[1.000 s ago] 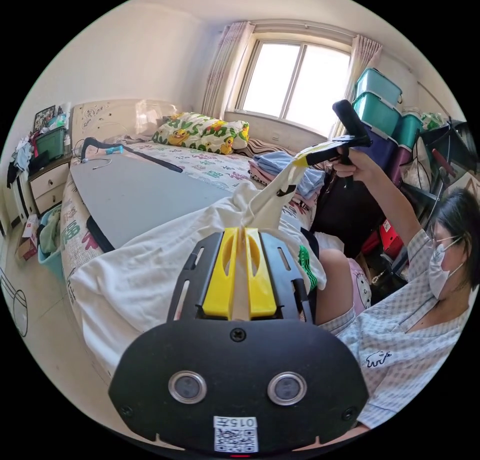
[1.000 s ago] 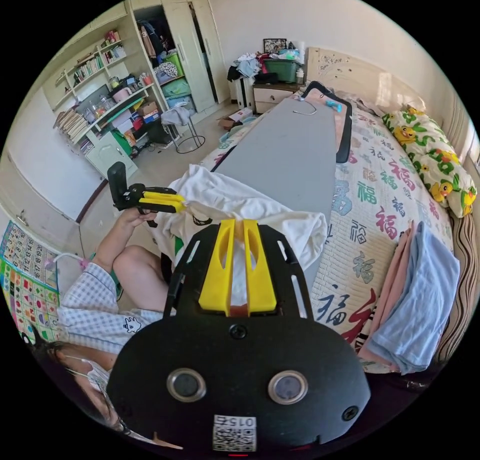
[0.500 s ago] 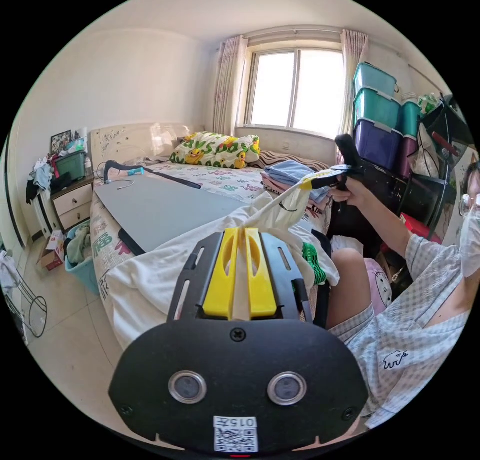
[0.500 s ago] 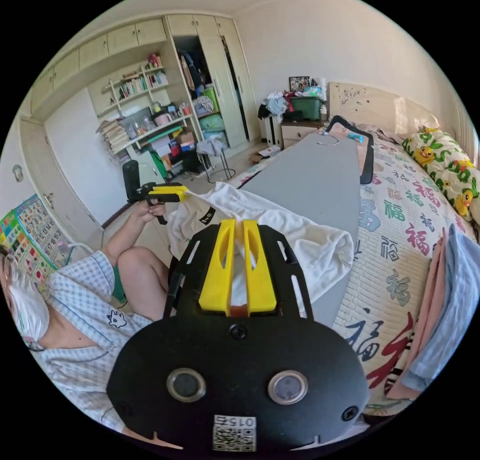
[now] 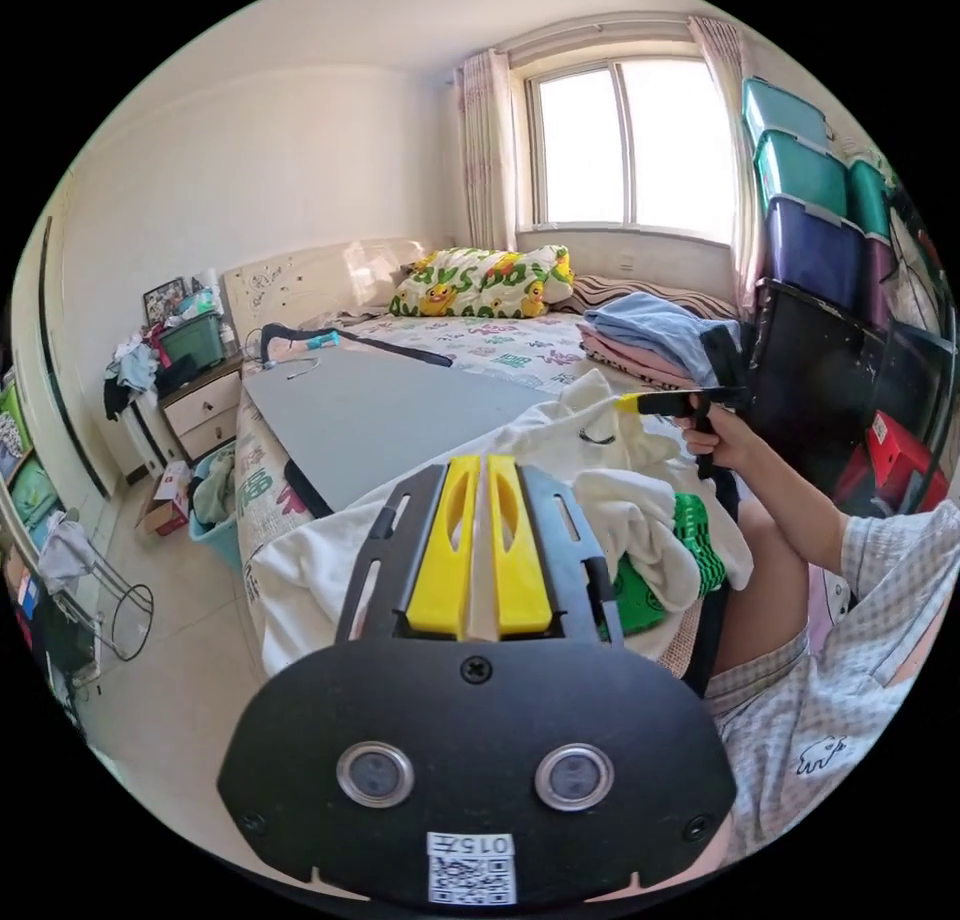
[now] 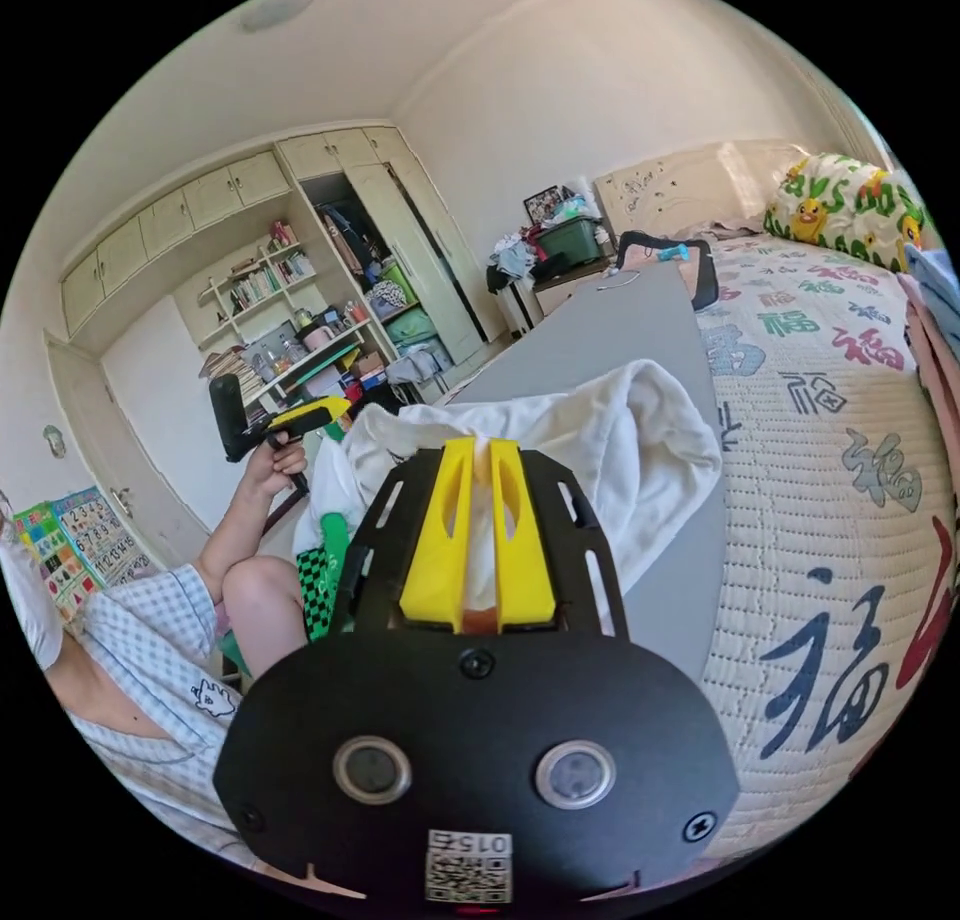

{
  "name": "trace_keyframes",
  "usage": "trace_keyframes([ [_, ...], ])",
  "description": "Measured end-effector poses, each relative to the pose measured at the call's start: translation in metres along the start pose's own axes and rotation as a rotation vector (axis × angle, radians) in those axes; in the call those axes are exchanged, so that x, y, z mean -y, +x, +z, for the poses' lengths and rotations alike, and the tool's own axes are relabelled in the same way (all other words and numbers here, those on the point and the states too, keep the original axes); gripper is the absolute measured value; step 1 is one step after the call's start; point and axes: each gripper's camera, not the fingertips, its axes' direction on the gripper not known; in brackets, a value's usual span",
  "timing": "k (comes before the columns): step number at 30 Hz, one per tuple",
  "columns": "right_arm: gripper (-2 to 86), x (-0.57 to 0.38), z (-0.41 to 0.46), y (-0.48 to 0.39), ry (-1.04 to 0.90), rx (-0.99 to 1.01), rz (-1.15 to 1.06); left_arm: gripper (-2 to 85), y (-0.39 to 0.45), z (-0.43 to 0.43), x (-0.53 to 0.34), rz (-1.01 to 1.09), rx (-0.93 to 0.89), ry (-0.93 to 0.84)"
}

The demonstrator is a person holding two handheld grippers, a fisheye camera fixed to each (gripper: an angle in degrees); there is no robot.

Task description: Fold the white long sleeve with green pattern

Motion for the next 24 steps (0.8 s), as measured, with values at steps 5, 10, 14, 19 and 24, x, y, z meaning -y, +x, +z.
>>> trace_keyframes([
  [5, 5.1, -0.028, -0.040, -0.007, 0.090, 0.107, -0.102, 2.9, -0.015, -0.018, 0.008, 0.058, -0.284, 0.005],
  [10, 7.2, -0.053, -0.057, -0.016, 0.083, -0.007, -0.188, 5.9, -0.017, 0.002, -0.002, 0.044, -0.248, -0.078],
  [14, 9.7, -0.063, -0.025, -0.018, -0.077, -0.104, -0.208, 8.4, -0.020, 0.048, -0.012, 0.027, -0.296, -0.271],
  [19, 10.4, -0.075, 0.018, -0.017, -0.227, -0.067, -0.207, 8.2, -0.020, 0.063, -0.022, 0.023, -0.382, -0.350],
  [24, 3.6, -0.092, 0.028, -0.023, -0.241, -0.157, -0.214, 2.0, -0.013, 0.025, -0.037, 0.059, -0.302, -0.286],
])
